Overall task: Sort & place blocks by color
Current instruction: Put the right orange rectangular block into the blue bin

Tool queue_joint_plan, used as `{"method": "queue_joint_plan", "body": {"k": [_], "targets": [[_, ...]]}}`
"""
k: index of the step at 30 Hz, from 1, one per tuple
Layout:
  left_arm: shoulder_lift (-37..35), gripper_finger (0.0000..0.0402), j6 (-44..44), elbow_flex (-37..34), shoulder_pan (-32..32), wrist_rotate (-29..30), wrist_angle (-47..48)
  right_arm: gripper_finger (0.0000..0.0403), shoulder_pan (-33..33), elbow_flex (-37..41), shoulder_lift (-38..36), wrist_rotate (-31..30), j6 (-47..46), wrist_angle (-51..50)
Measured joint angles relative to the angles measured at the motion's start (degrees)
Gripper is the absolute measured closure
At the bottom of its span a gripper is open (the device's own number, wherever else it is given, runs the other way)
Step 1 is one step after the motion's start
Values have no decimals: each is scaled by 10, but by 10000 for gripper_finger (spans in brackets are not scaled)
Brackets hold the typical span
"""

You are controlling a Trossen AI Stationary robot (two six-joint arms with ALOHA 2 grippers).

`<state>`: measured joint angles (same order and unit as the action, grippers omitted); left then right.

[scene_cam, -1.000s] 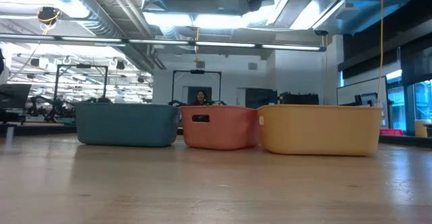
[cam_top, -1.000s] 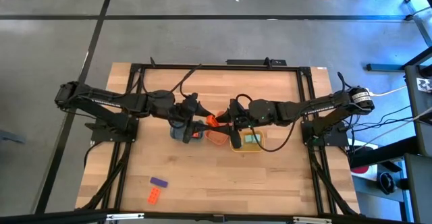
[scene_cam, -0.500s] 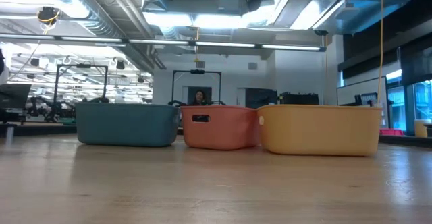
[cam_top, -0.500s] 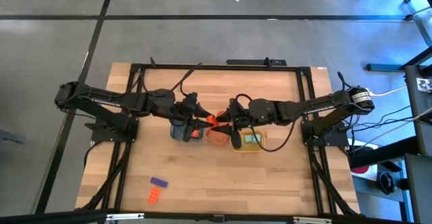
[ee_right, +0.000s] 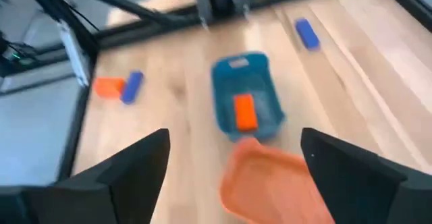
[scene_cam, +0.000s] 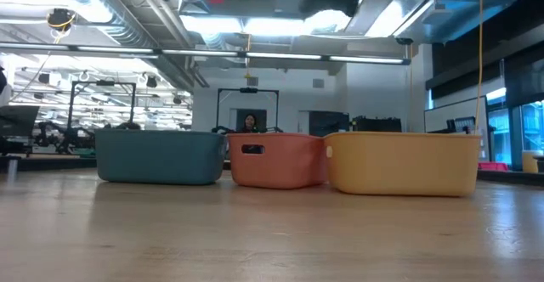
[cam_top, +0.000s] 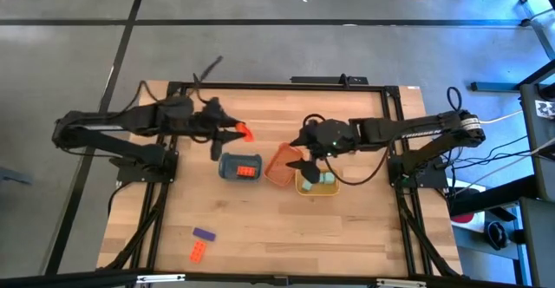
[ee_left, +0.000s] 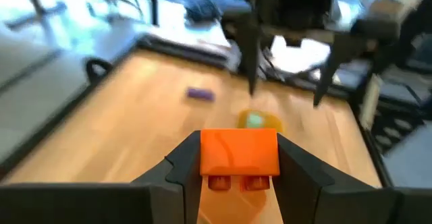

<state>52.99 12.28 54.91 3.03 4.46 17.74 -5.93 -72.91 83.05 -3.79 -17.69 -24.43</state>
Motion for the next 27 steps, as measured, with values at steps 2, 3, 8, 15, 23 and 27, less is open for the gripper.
{"method": "queue_joint_plan", "body": {"k": [2,3,8,15,23,27], "targets": [[-31,273,0,-23,0,13,-7,70,-1,1,-7,-20,-3,-41],[-48,273,6,-39,0,16,-12,72,-4,1,-13,-29,-9,-59],[-126,273,54,-159,-1,29,-116,79,-27,19,-54,-88,-58,-126],[-185,273,120,-289,-5,18,-252,80,-89,176,-176,-203,-198,-38],[-186,273,127,-293,-17,3,-237,80,-121,373,-246,-283,-231,365],[-185,273,126,-289,-17,3,-218,80,-120,403,-245,-283,-226,437]]}}
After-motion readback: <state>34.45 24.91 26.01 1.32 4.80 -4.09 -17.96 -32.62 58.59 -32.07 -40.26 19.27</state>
